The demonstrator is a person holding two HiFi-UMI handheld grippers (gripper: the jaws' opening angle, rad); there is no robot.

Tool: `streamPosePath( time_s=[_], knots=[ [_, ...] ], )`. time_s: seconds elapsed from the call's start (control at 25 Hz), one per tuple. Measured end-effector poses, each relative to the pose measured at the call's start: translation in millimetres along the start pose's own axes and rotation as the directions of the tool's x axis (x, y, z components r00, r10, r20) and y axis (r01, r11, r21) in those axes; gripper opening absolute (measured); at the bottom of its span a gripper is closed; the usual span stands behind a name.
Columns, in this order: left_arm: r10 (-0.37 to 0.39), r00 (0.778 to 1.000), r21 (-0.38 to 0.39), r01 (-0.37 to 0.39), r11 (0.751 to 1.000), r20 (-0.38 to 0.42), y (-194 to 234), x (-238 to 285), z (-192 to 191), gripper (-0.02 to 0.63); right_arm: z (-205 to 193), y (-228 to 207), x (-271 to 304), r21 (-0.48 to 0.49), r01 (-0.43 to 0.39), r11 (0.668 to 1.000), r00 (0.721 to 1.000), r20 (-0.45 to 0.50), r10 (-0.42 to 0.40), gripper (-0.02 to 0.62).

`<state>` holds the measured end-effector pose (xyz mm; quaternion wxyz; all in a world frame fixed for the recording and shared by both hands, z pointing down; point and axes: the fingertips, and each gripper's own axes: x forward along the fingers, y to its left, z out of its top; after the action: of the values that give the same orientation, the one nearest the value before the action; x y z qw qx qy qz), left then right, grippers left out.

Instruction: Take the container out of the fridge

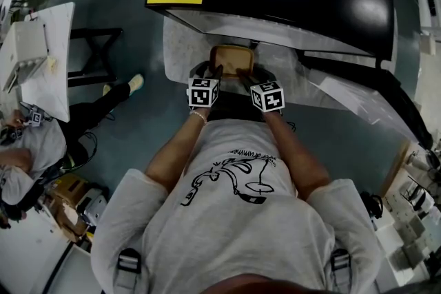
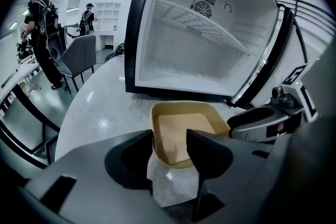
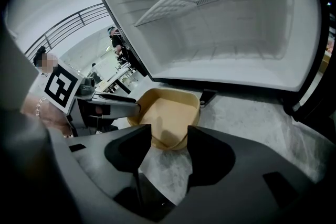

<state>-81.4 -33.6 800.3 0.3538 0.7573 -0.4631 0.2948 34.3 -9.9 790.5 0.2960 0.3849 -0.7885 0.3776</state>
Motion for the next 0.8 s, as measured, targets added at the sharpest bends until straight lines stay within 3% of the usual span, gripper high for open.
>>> streamPosePath(
  time_s=[0.44,0.8],
  knots=[
    [0.009,1.0,-0.005,-0.009,1.0,-0.006,5.8,3.0,-3.4,0.207,-7.2,-3.4,3.9,-0.014,-0.002,1.0,1.0,-0.016,0.002,0.227],
    [0.027,1.0,0.015,-0.027,1.0,0.014,6.8,-11.8,0.4,0.207,0.9,-17.8,-18.1,-0.056,0.052,0.997,0.999,0.016,-0.052,0.225]
  ],
)
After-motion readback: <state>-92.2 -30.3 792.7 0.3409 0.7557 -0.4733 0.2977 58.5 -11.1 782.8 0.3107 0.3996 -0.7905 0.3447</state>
